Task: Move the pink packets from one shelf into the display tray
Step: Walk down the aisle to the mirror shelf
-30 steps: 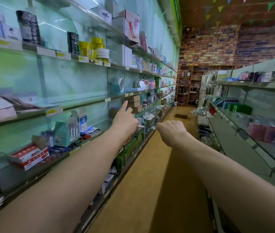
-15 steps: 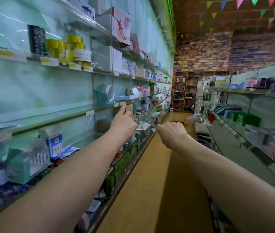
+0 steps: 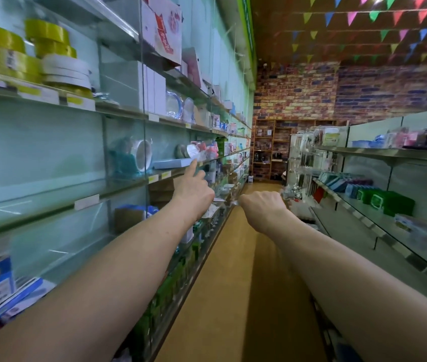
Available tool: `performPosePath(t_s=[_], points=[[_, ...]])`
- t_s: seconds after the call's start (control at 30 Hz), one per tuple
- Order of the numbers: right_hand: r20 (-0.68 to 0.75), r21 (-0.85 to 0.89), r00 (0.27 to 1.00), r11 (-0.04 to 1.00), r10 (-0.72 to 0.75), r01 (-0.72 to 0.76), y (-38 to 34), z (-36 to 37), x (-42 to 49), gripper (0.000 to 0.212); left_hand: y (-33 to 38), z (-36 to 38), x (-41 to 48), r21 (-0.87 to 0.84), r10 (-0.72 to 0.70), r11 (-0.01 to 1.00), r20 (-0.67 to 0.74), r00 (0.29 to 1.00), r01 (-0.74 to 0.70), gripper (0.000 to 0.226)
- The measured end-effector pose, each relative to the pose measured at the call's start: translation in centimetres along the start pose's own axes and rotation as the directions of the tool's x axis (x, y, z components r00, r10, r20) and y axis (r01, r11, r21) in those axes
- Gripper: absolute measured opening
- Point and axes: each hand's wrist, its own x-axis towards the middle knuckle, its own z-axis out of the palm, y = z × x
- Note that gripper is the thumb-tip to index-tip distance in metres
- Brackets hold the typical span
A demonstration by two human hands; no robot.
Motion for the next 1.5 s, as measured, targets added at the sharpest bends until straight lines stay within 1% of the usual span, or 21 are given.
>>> performPosePath(t_s=[0.27, 0.47, 0.83, 1.0, 1.23, 1.5], points=[[0.002, 0.011, 0.999, 0.999, 0.047, -0.047, 4.2, 4.8, 9.7, 0.038, 1.1, 4.1, 11.1, -0.007, 0.045, 0.999, -0.021, 0.999, -0.045, 0.027], [-0.012, -0.001, 0.999, 0.999, 0.044, -0.044, 8.1, 9.4, 16.5, 0.038, 2.9, 7.8, 19.3, 0.005, 0.047, 0.999, -0.007, 0.999, -0.047, 0.025], [-0.015, -0.003, 1.0, 1.0, -0.004, 0.004, 20.3, 18.9, 29.4, 0.034, 9.5, 10.7, 38.2, -0.041, -0.003, 0.999, -0.032, 0.999, 0.002, 0.022], [-0.017, -0.002, 0.999, 1.0, -0.027, 0.027, 24.6, 22.2, 34.2, 0.031, 11.6, 11.6, 44.8, -0.051, -0.032, 0.998, -0.046, 0.998, 0.03, 0.023], [-0.026, 0.004, 0.998, 0.999, -0.053, 0.053, 27.5, 26.5, 41.2, 0.03, 12.8, 14.6, 51.8, -0.019, -0.041, 0.999, 0.003, 0.999, 0.041, 0.024], [-0.068, -0.012, 0.992, 0.995, -0.103, 0.102, 28.8, 30.9, 51.3, 0.026, 12.0, 20.3, 60.8, -0.007, -0.091, 0.996, 0.03, 0.995, 0.091, 0.02]])
